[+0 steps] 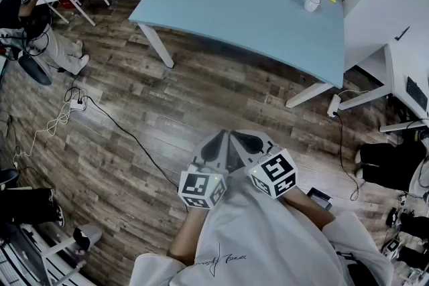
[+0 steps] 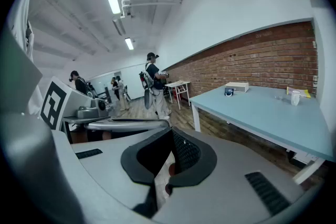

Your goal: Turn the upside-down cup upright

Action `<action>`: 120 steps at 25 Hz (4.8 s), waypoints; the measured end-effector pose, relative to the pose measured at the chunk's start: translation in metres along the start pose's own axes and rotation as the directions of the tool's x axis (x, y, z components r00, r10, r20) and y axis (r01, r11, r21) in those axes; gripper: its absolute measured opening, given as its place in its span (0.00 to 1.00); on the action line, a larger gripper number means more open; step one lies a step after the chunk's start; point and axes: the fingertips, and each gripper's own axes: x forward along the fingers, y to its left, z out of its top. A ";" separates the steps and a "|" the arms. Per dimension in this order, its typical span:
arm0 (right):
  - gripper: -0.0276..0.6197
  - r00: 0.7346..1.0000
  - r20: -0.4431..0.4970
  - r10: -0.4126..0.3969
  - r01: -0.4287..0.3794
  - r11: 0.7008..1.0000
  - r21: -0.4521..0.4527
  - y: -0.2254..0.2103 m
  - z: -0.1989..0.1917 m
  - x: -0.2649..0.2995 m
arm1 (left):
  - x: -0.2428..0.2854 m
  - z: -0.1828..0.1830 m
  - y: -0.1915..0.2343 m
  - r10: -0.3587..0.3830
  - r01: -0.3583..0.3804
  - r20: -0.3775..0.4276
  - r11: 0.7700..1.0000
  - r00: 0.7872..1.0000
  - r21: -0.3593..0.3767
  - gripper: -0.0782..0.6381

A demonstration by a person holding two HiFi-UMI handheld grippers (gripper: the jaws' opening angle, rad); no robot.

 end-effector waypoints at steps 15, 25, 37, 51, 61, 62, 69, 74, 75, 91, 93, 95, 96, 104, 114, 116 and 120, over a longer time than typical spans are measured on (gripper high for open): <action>0.07 1.000 0.013 0.006 -0.006 1.000 0.007 0.003 -0.003 -0.005 | -0.005 -0.001 -0.006 0.013 -0.014 0.007 0.995 1.000 0.098 0.12; 0.08 1.000 -0.014 0.026 -0.027 0.999 -0.037 -0.007 0.010 0.025 | 0.013 0.015 0.023 0.026 -0.027 0.017 0.997 1.000 0.072 0.12; 0.08 1.000 -0.003 0.030 -0.029 0.997 0.077 -0.045 0.034 0.084 | 0.057 0.035 0.069 0.021 -0.020 -0.039 0.999 0.999 0.030 0.12; 0.08 0.998 -0.028 0.058 -0.055 0.994 0.090 -0.131 0.079 0.156 | 0.157 0.078 0.122 0.041 -0.041 -0.080 0.999 0.996 0.007 0.12; 0.07 0.999 -0.007 0.047 -0.046 0.993 0.104 -0.197 0.109 0.194 | 0.233 0.108 0.146 0.032 -0.029 -0.089 0.999 0.995 0.037 0.12; 0.08 0.999 -0.006 0.044 -0.043 0.993 0.107 -0.203 0.111 0.196 | 0.240 0.110 0.147 0.030 -0.026 -0.091 0.999 0.995 0.039 0.12; 0.08 0.999 0.005 0.048 -0.048 0.995 0.082 -0.228 0.121 0.206 | 0.267 0.119 0.152 0.016 -0.012 -0.101 0.999 0.995 0.044 0.12; 0.07 0.999 0.018 0.036 -0.038 0.994 0.103 -0.240 0.128 0.213 | 0.279 0.125 0.155 0.018 -0.013 -0.107 0.999 0.994 0.047 0.12; 0.08 0.999 0.019 0.034 -0.036 0.994 0.104 -0.242 0.129 0.214 | 0.280 0.125 0.155 0.017 -0.012 -0.109 0.999 0.994 0.048 0.12; 0.08 1.000 0.009 -0.005 0.004 0.992 0.124 -0.282 0.154 0.255 | 0.326 0.149 0.186 -0.017 0.020 -0.141 1.000 0.990 0.021 0.12; 0.08 1.000 0.010 -0.006 0.005 0.991 0.130 -0.286 0.159 0.263 | 0.332 0.154 0.193 -0.010 0.017 -0.146 0.999 0.989 0.045 0.12; 0.08 1.000 0.008 -0.011 0.010 0.991 0.135 -0.290 0.164 0.271 | 0.338 0.159 0.200 -0.019 0.024 -0.149 0.999 0.989 0.032 0.12; 0.08 1.000 0.006 -0.015 0.014 0.991 0.137 -0.292 0.166 0.276 | 0.341 0.161 0.204 -0.026 0.029 -0.152 0.999 0.988 0.022 0.12; 0.07 0.999 -0.005 -0.045 0.046 0.986 0.158 -0.310 0.186 0.309 | 0.367 0.182 0.233 -0.056 0.061 -0.175 0.998 0.983 0.022 0.12; 0.08 0.997 -0.028 -0.070 0.074 0.979 0.191 -0.328 0.206 0.353 | 0.394 0.203 0.272 -0.088 0.089 -0.209 0.996 0.974 -0.002 0.12; 0.08 0.996 -0.032 -0.078 0.083 0.977 0.196 -0.331 0.210 0.360 | 0.399 0.207 0.279 -0.097 0.098 -0.215 0.995 0.972 -0.006 0.12; 0.08 0.994 -0.041 -0.100 0.106 0.973 0.204 -0.337 0.217 0.371 | 0.408 0.214 0.289 -0.121 0.121 -0.226 0.993 0.967 -0.012 0.12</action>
